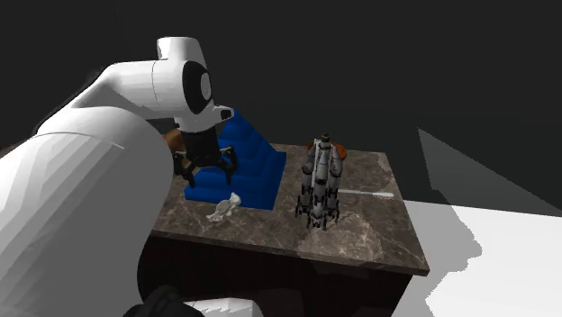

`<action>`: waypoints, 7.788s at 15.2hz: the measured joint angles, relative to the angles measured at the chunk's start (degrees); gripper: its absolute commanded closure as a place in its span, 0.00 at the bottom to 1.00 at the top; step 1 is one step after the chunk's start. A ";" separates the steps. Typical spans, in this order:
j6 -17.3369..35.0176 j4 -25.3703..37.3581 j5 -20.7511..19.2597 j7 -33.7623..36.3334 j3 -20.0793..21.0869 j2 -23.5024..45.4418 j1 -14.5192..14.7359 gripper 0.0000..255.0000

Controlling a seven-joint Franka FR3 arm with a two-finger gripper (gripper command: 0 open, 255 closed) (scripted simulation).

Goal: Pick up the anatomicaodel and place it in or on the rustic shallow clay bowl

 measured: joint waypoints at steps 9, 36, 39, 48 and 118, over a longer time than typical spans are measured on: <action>23.74 -19.70 6.13 19.99 2.66 -7.44 -7.17 0.00; 43.15 -31.12 9.92 28.69 5.79 -5.07 -9.76 1.00; 41.91 -30.32 9.79 28.74 5.69 -5.52 -9.83 1.00; 34.65 -24.27 9.08 29.13 5.23 -6.77 -10.19 1.00; 19.84 68.66 18.97 -3.47 -15.84 75.76 -26.38 1.00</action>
